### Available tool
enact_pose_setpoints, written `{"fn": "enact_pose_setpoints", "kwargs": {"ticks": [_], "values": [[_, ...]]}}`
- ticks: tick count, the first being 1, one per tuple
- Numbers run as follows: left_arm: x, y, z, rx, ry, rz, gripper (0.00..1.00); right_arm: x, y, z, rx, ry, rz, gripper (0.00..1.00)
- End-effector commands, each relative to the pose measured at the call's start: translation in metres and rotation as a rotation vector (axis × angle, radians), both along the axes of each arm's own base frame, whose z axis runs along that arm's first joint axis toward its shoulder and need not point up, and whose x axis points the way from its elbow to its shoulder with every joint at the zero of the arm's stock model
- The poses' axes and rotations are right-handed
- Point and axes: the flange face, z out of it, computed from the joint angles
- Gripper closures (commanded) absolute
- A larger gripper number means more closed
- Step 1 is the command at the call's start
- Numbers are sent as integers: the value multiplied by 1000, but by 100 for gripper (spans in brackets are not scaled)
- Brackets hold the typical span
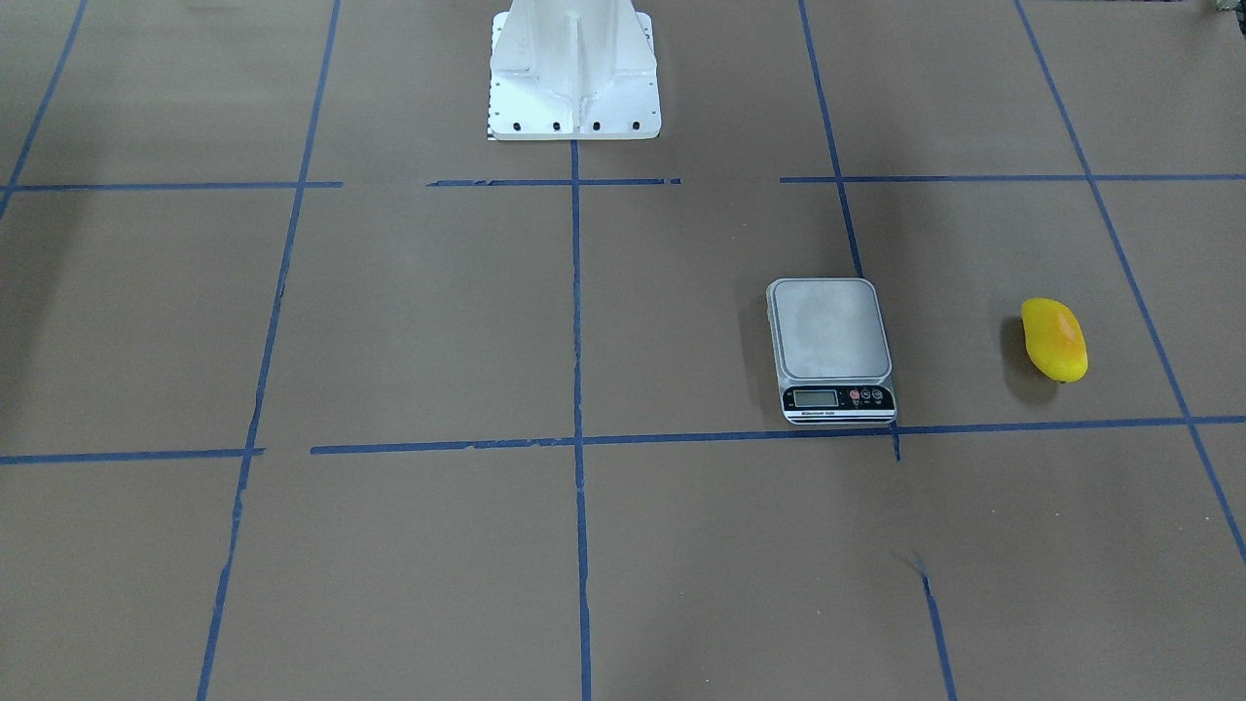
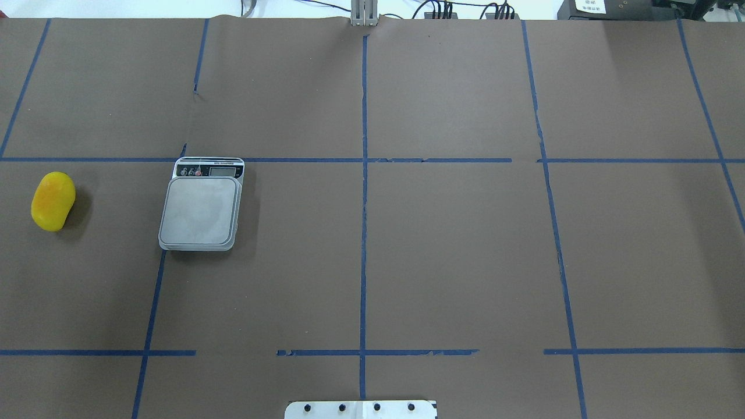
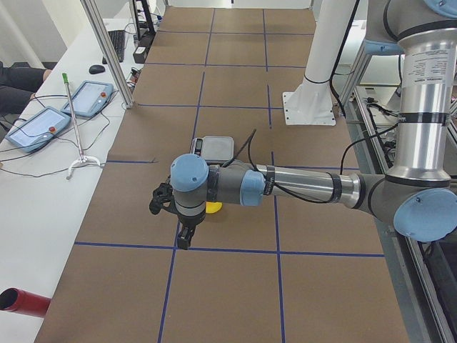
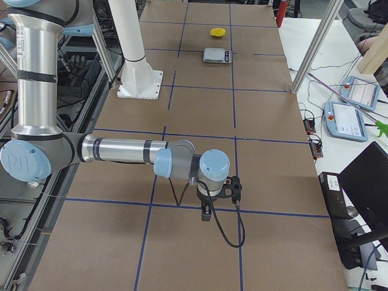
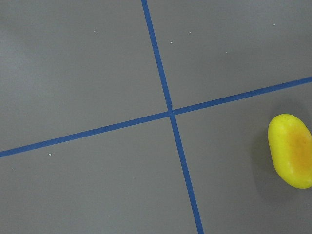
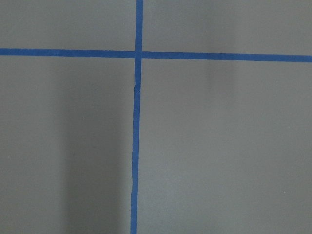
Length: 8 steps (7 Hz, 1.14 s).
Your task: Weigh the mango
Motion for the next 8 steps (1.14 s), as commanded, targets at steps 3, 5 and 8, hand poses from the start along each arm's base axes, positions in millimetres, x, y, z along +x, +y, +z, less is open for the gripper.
{"fn": "enact_pose_setpoints", "kwargs": {"ticks": [3, 5, 8], "values": [[1, 1, -4, 11, 7, -4, 0, 0, 0, 0, 0, 0, 0, 0], [23, -9, -14, 53, 11, 20, 0, 0, 0, 0, 0, 0, 0, 0], [177, -15, -35, 21, 68, 44, 0, 0, 0, 0, 0, 0, 0, 0]]}}
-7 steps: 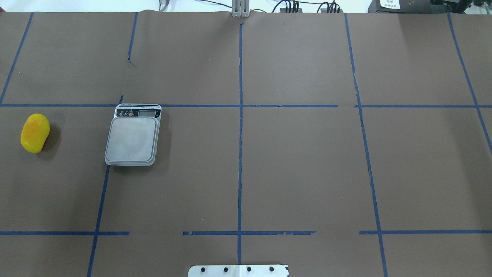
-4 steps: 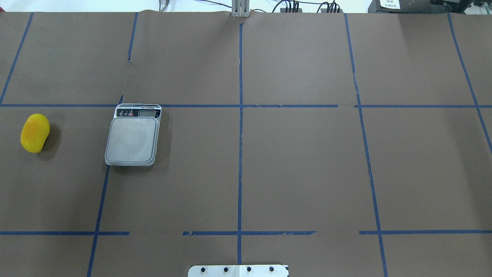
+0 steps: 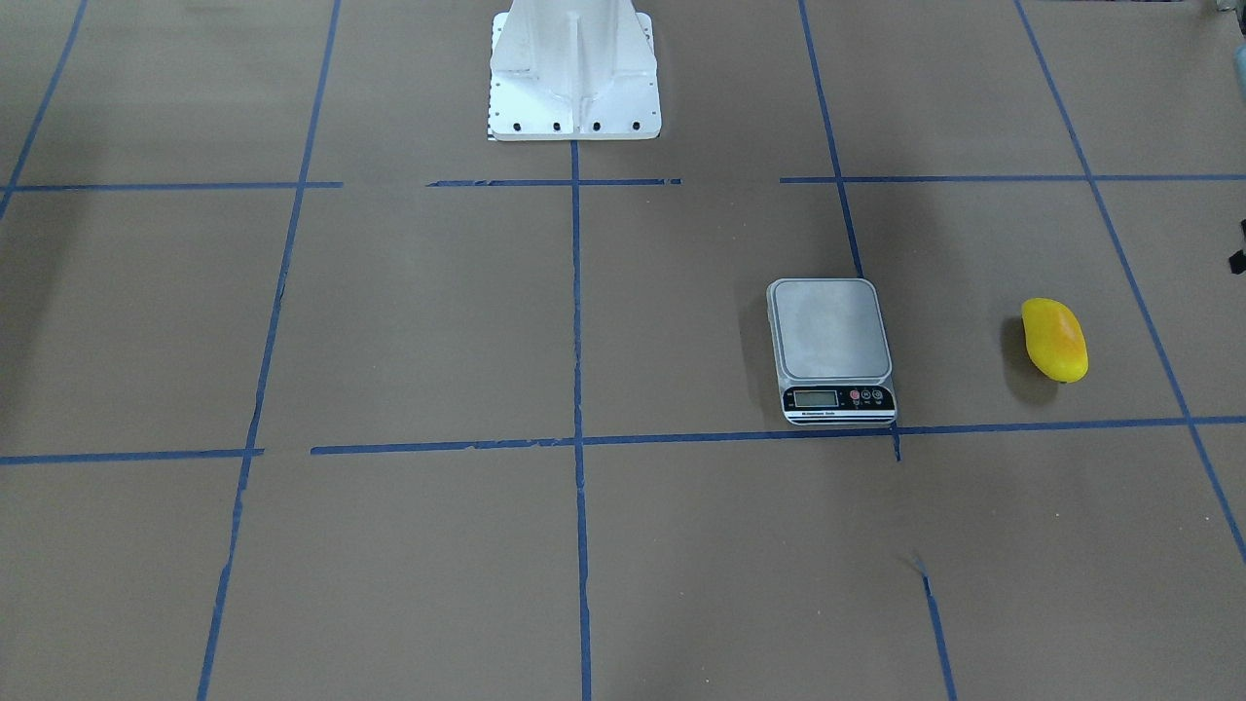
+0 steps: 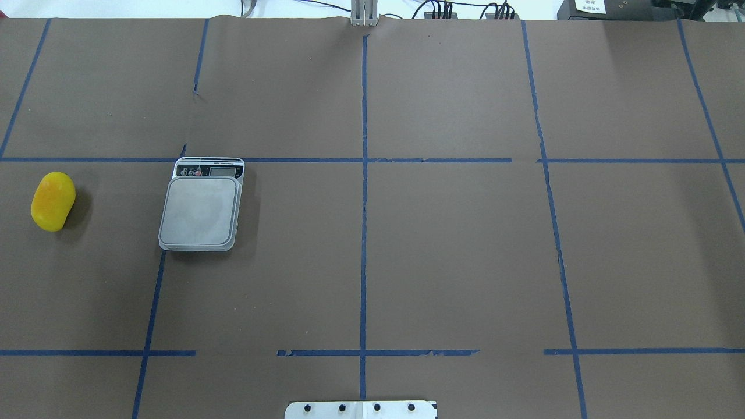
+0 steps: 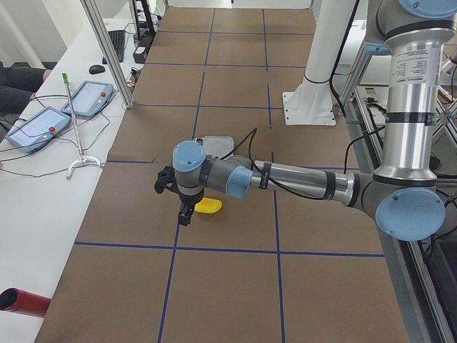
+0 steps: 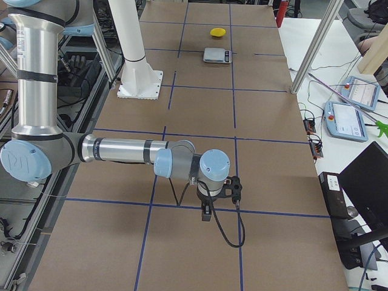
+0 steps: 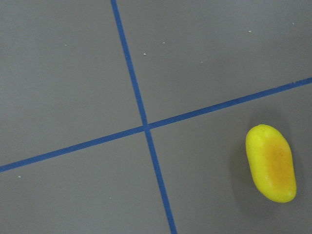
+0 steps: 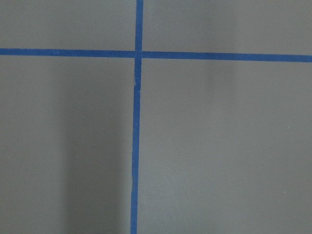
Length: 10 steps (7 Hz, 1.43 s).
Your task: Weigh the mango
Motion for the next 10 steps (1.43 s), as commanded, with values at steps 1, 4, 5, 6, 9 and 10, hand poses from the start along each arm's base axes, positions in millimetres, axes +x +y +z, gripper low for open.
{"fn": "enact_pose_setpoints", "kwargs": {"ticks": [1, 4, 5, 6, 9, 10], "values": [[96, 12, -9, -110, 37, -3, 0, 0, 0, 0, 0, 0, 0, 0], [139, 5, 2, -155, 4, -52, 0, 0, 1, 1, -2, 0, 0, 0], [164, -9, 10, -180, -4, -33, 0, 0, 0, 0, 0, 0, 0, 0], [178, -13, 17, -192, -12, -15, 0, 0, 0, 0, 0, 0, 0, 0], [191, -10, 33, -224, -32, 3, 55, 0, 0, 0, 0, 0, 0, 0], [193, -9, 36, -230, -35, 5, 96, 0, 0, 0, 0, 0, 0, 0]]}}
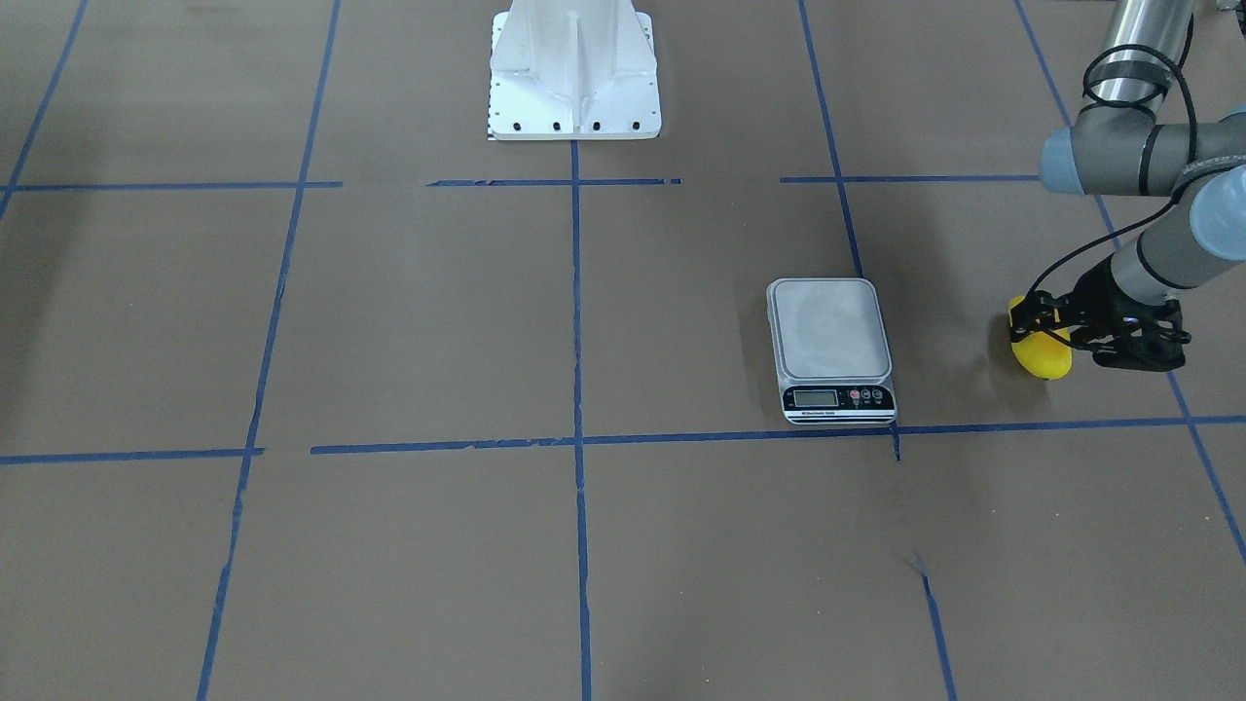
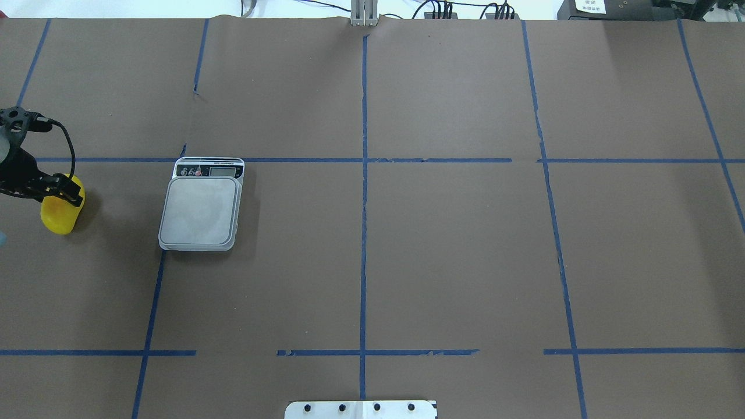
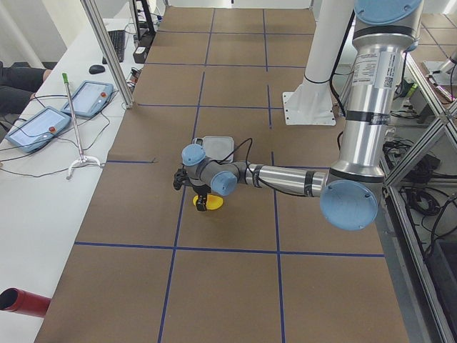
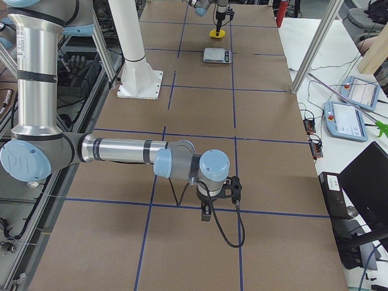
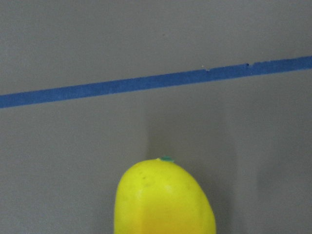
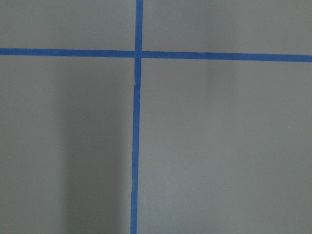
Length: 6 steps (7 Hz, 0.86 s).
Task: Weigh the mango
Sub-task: 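Reach the left gripper down to the yellow mango and grasp it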
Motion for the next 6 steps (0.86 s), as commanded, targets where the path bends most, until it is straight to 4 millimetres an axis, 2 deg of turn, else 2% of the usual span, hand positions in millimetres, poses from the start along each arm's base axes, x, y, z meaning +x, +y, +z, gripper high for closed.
{"fn": "enact_pose_setpoints", "kwargs": {"ticks": [1, 2, 3, 4, 5, 6], "values": [[3, 0, -1, -5, 0, -1, 100, 0, 0, 0, 0, 0, 0, 0], [3, -1, -43, 46, 43, 2, 100, 0, 1, 1, -1, 0, 0, 0], [5, -6, -93, 53, 62, -17, 100, 0, 0, 0, 0, 0, 0, 0], [16, -25, -149, 32, 75, -56, 100, 0, 1, 1, -1, 0, 0, 0], [29, -45, -202, -11, 105, -133, 100, 0, 0, 0, 0, 0, 0, 0], [63, -45, -231, -51, 130, -147, 100, 0, 0, 0, 0, 0, 0, 0]]}}
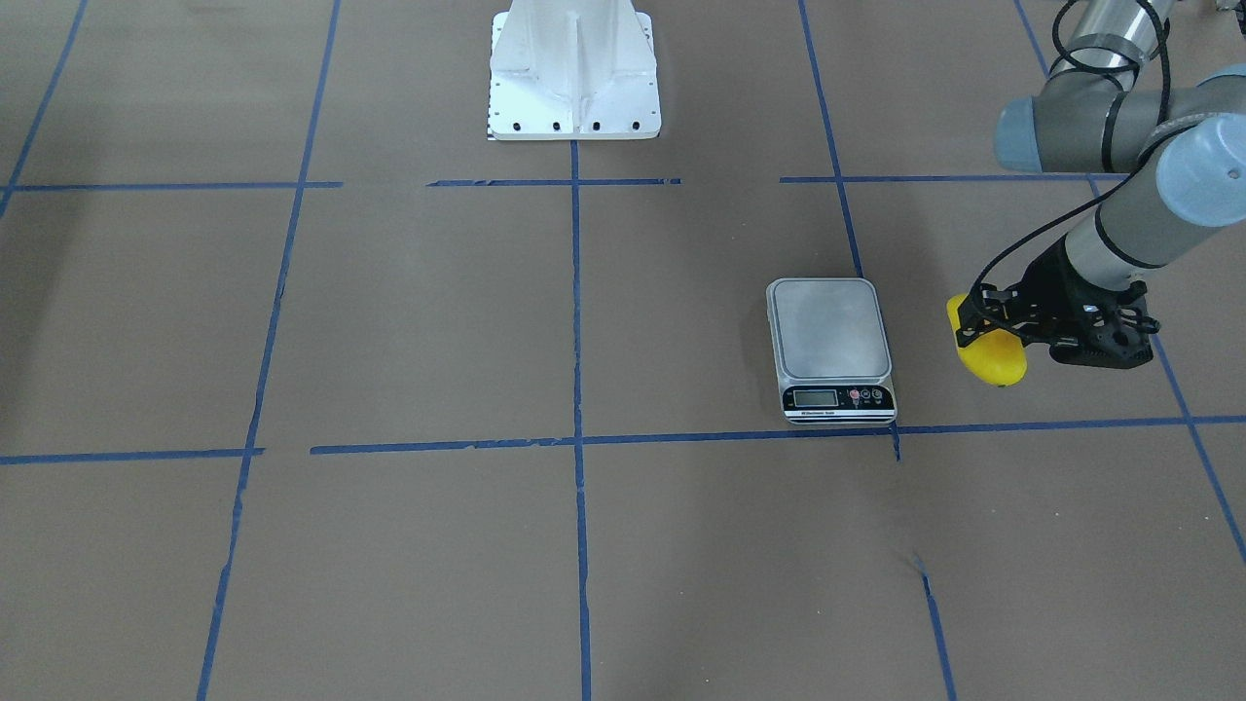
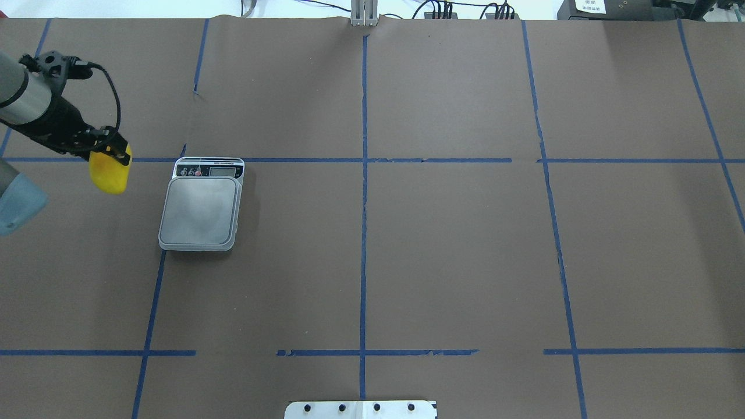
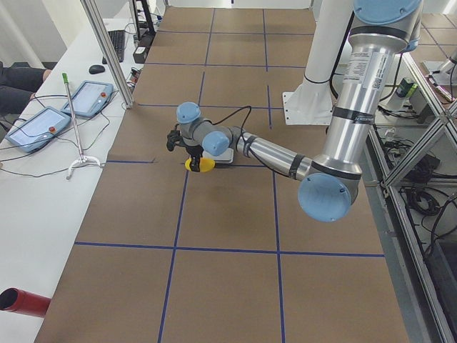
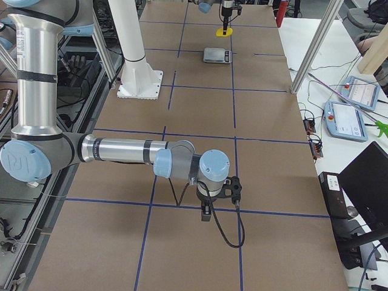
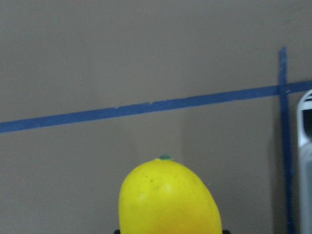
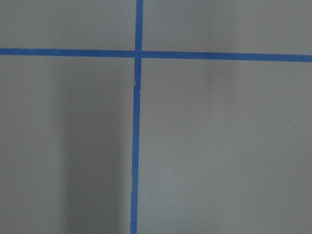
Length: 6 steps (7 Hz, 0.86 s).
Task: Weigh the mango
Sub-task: 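Carry the mango with the left gripper over the silver scale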
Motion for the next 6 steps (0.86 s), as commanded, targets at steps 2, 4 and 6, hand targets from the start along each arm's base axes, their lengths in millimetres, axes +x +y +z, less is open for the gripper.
{"fn": "enact_pose_setpoints", "kwargs": {"ticks": [2, 4, 6], "values": [[91, 25, -47, -93, 26, 25, 100, 0, 0, 0, 0, 0, 0, 0], [109, 28, -35, -111, 12, 52, 100, 0, 0, 0, 0, 0, 0, 0], [112, 29, -34, -111, 10, 57, 5, 0, 0, 0, 0, 0, 0, 0]]}}
